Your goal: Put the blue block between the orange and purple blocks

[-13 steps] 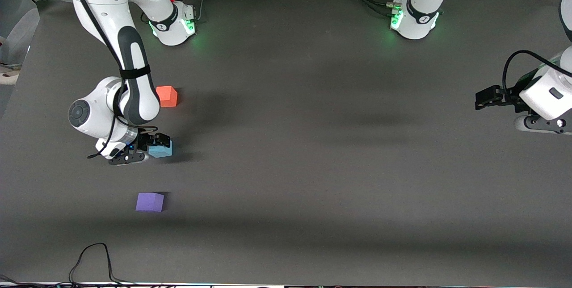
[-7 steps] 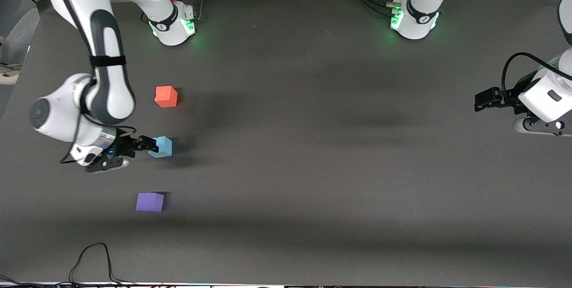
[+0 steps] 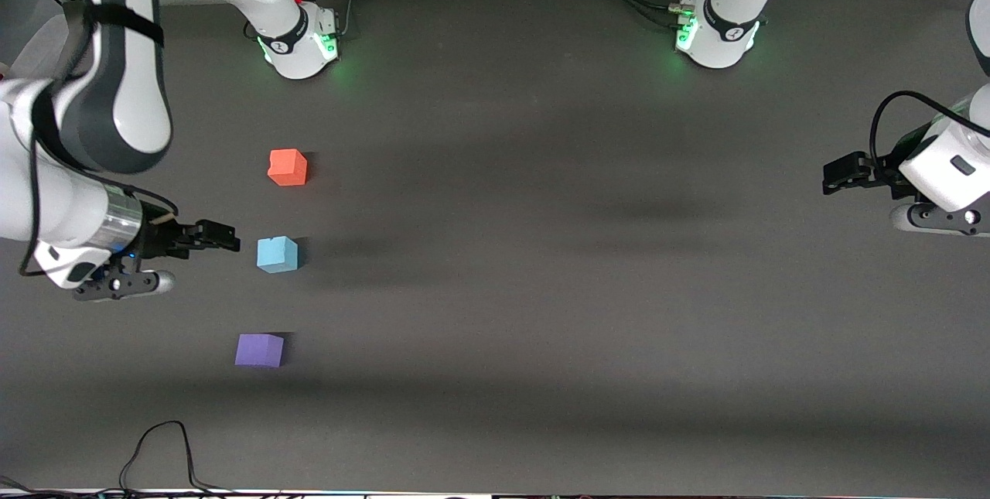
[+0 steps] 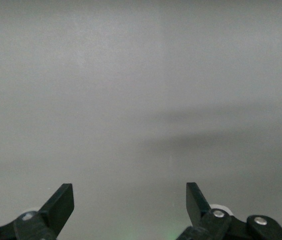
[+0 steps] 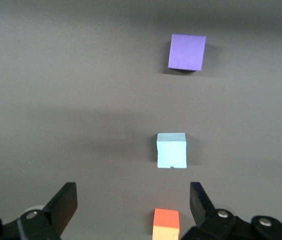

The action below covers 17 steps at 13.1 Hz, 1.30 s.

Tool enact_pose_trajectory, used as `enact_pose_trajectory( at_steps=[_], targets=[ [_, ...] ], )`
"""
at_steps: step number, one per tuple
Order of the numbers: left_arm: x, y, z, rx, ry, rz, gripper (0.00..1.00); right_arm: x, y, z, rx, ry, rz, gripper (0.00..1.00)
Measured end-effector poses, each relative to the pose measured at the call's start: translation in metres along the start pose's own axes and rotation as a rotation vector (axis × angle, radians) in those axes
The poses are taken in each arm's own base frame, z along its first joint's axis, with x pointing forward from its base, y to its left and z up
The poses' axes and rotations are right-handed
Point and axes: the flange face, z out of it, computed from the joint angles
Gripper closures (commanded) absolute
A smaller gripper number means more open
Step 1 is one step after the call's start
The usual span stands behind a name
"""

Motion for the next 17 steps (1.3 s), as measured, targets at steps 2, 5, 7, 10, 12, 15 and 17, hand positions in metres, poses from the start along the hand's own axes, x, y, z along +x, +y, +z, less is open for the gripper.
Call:
enact_pose_trajectory(
  at_steps=[2,5,7,10,12,15,17],
  targets=[
    [0.0,0.0,0.0,0.0,0.001,0.0,0.0,-0.015,0.011,-0.035,0.007,0.031,-0.013,0.0],
    [0.0,0.0,0.0,0.0,0.001,0.0,0.0,-0.04,0.04,-0.074,0.001,0.076,0.001,0.0],
    [0.0,0.0,0.0,0.0,0.001,0.0,0.0,-0.055,0.04,-0.088,-0.033,0.089,-0.006,0.0],
    [0.0,0.0,0.0,0.0,0.001,-0.001,0.0,-0.068,0.021,-0.085,-0.045,0.077,-0.016,0.0],
    [0.0,0.0,0.0,0.0,0.001,-0.001,0.0,-0.072,0.007,-0.086,-0.05,0.079,-0.018,0.0],
    [0.0,-0.001,0.0,0.0,0.002,-0.001,0.0,-0.074,0.004,-0.087,-0.064,0.079,-0.021,0.0],
    [0.001,-0.001,0.0,0.001,0.005,-0.001,0.0,-0.074,0.006,-0.086,-0.085,0.077,-0.023,0.0]
  ],
)
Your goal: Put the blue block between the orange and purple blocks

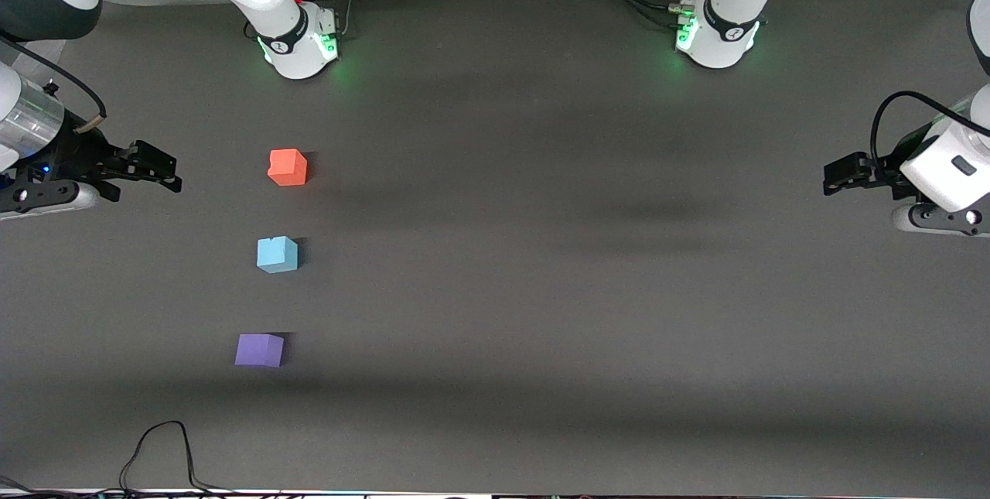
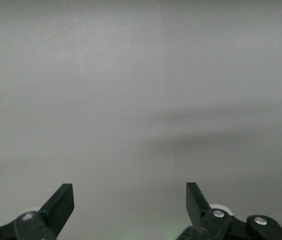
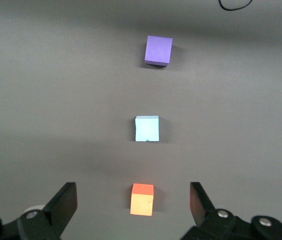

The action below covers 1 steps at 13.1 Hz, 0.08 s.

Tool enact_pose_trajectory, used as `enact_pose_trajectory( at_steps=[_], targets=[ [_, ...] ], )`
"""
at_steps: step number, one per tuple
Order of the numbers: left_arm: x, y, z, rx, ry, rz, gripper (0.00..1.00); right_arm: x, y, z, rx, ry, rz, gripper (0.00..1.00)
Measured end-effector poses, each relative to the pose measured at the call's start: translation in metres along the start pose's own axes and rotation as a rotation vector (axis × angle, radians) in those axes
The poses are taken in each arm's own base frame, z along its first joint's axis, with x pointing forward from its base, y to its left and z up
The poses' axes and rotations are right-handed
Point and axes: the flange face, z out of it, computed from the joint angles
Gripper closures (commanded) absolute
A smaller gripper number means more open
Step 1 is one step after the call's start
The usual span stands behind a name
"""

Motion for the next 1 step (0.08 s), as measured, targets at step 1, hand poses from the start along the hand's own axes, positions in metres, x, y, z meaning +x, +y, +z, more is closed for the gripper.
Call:
enact_pose_trajectory(
  at_steps=[1],
  targets=[
    [0.0002,-0.0001,-0.0001,0.0,0.002,0.0,0.0,0.0,0.0001,0.0002,-0.002,0.0,0.0,0.0]
  ],
)
